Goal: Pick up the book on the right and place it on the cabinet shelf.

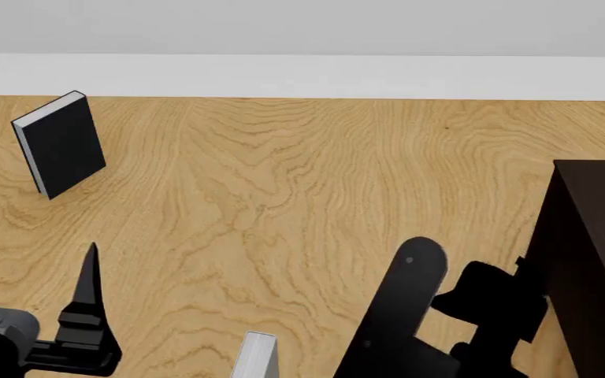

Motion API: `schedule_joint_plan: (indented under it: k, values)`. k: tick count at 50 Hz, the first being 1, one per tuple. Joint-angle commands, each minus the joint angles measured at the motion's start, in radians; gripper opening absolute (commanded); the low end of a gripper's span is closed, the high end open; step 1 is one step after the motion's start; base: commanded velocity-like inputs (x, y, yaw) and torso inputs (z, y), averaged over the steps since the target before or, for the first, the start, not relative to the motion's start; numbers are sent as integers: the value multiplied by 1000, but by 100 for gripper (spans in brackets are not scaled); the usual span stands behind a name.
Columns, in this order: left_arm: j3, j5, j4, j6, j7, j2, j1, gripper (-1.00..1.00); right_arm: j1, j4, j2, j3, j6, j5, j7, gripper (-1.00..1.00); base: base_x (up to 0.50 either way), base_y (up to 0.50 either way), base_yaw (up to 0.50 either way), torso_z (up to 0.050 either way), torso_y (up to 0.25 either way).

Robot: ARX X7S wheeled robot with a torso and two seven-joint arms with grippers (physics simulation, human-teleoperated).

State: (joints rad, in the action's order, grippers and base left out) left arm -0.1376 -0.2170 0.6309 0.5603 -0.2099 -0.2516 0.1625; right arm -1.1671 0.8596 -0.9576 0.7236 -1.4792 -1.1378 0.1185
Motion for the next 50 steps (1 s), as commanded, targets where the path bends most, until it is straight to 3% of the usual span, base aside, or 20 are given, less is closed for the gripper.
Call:
schedule_joint_plan:
  k: [1,10,18,50]
  values:
    - [-11,0,-2,-2,-8,-3,1,100,2,3,-37,74,58,32,-62,100,0,0,0,0,0]
    - [-20,1,-19,-6,-10,-4,11,100,4,-20,-44,105,117,60,-140,100,0,0,0,0,0]
    - [-22,-2,-39,-15,-11,-6,15,100,26,-94,-23,215,170,194,-201,100,0,0,0,0,0]
    - [-42,-11,-47,-3,-25,-16,34,100,36,-267,37,375,274,356,-324,100,0,0,0,0,0]
